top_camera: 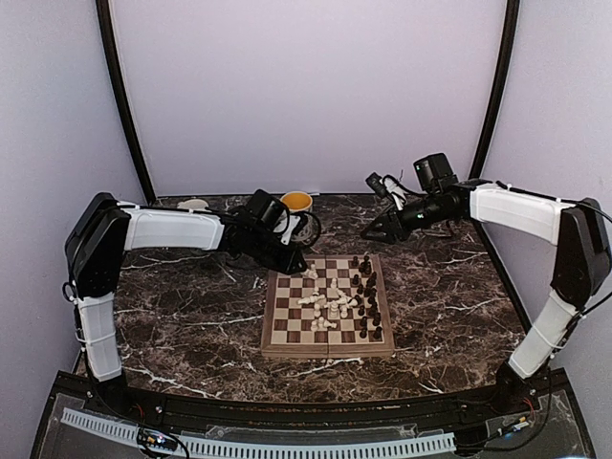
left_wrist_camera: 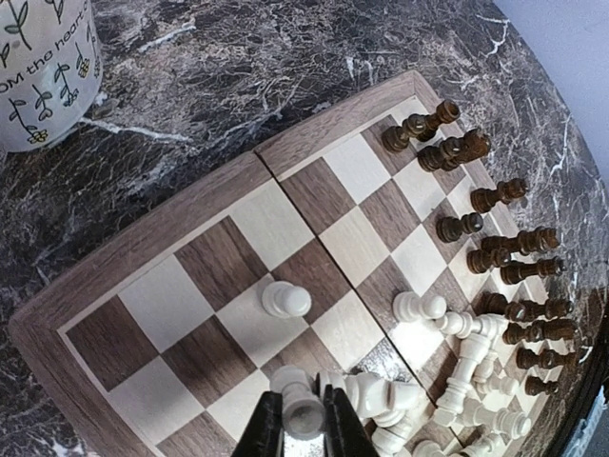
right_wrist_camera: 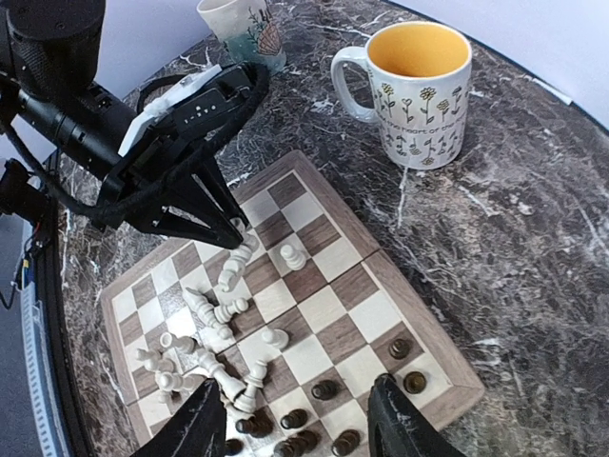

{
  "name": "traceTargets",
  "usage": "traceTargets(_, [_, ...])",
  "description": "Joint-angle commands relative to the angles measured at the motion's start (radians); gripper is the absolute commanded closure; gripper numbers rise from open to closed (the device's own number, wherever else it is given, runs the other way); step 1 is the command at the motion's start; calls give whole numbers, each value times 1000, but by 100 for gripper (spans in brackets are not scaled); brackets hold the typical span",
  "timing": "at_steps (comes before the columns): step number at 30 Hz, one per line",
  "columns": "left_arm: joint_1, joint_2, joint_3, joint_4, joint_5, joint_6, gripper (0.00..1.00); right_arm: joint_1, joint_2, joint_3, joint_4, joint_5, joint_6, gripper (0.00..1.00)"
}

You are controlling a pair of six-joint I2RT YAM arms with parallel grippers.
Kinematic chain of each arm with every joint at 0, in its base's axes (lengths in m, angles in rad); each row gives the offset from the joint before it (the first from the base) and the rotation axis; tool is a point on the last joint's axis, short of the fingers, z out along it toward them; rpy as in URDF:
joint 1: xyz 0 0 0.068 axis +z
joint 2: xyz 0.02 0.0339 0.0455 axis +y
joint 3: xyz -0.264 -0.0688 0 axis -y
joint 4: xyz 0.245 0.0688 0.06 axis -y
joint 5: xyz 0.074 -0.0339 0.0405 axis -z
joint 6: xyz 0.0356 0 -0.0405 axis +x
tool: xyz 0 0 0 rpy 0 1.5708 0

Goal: Set up the chess pieces on the board
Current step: Pass from the left arm to the right

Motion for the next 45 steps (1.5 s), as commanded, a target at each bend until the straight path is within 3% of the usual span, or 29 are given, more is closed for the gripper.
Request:
traceTargets(1, [18,-92,-70,92,74,-125,93,53,70,62,6,-26,68,51])
traceTargets(16, [39,-130,-122,169,162,-265,95,255,179,129,37,166,17,51])
traceTargets(30, [43,-155,-137,196,185,-290,96,310,247,148,73,172,35,52])
traceTargets(37, [41,-161,-151,206,191,-294,96,311,253,149,98,153,61,60])
traceTargets(45, [43,-174,-168,216,190,-299,96,311,281,161,99,128,87,86])
